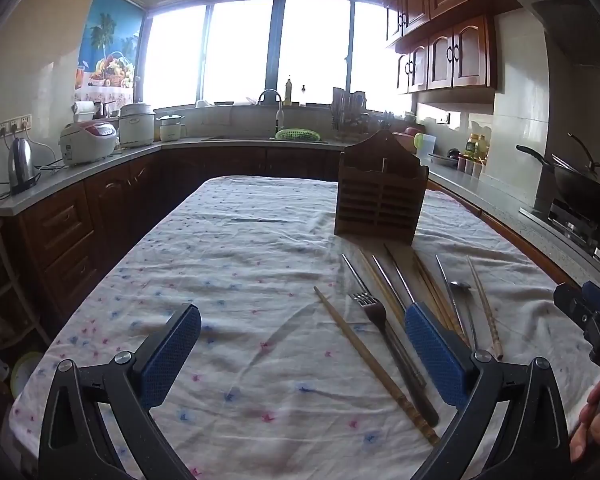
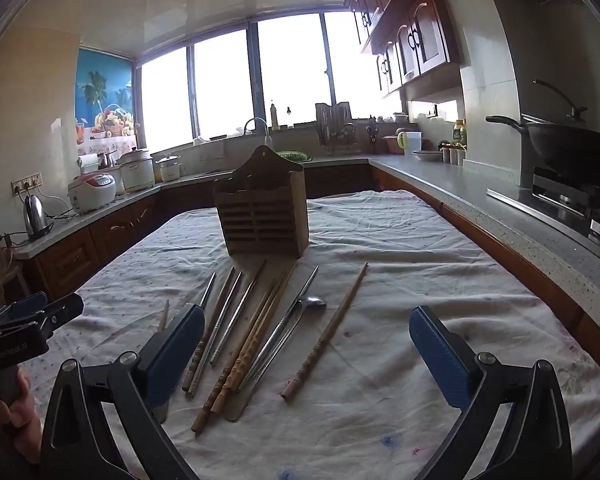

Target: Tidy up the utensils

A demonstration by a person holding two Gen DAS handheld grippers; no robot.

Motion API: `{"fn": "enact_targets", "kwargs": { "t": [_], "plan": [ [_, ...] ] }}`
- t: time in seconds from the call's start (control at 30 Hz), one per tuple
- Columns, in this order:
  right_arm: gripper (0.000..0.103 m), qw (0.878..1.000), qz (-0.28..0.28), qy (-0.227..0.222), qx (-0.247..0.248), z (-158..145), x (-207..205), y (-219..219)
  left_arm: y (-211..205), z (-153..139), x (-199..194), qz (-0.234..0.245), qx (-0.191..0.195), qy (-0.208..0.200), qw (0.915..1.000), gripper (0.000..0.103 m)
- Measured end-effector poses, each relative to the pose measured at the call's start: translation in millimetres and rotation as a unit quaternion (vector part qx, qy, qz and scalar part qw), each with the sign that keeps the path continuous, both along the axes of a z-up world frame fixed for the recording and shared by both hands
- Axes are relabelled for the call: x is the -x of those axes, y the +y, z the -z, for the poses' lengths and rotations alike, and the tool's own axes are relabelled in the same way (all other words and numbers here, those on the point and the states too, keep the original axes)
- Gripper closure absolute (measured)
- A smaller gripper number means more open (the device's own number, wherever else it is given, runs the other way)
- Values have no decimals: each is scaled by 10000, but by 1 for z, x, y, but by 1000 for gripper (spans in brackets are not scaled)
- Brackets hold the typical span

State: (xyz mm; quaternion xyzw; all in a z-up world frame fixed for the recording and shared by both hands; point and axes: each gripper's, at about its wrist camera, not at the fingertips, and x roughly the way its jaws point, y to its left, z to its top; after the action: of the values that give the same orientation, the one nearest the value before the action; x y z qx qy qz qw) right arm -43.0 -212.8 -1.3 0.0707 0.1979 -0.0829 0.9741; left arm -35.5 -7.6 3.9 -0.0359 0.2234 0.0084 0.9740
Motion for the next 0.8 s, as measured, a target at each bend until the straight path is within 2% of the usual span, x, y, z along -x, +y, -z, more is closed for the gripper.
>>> {"fn": "enact_targets", "kwargs": {
  "t": [0.2, 0.8],
  "plan": [
    [0, 9999, -8, 118, 0, -1, -1, 2, -3, 0, 4, 31, 32, 48, 10000, 1],
    [0, 10000, 6, 90, -8, -4, 2, 3, 2, -1, 3, -6, 75, 57, 10000, 1]
  ]
}}
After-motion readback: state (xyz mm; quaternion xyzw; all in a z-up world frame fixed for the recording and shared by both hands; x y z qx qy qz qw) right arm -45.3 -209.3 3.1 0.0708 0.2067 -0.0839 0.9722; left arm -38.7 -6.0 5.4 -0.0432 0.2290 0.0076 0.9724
